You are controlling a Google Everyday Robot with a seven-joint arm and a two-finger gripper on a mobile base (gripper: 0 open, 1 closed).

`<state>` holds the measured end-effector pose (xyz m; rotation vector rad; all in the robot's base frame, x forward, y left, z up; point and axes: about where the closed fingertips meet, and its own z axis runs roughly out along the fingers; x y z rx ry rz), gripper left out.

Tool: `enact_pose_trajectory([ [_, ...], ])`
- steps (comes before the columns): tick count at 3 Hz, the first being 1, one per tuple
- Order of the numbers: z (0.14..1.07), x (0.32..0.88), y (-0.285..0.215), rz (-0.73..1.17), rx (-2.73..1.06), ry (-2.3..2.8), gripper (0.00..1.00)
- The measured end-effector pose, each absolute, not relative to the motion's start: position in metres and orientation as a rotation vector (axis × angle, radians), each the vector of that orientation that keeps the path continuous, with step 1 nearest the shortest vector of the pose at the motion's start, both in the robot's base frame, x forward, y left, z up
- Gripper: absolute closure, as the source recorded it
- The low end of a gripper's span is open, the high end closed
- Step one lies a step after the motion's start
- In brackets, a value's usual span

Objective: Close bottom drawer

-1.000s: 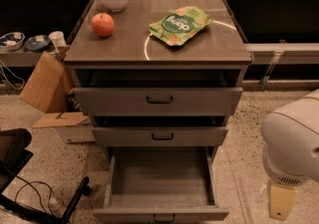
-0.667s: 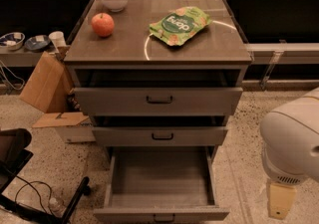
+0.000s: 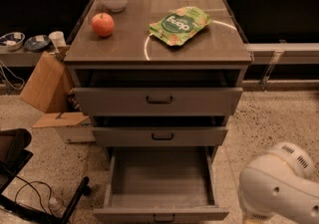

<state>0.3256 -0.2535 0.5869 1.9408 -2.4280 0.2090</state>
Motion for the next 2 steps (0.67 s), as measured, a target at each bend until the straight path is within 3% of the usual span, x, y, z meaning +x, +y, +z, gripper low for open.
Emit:
enact_pose_trajectory([
  [2, 0.460, 0.318, -0.209, 0.089, 2.102, -2.445, 0.00],
])
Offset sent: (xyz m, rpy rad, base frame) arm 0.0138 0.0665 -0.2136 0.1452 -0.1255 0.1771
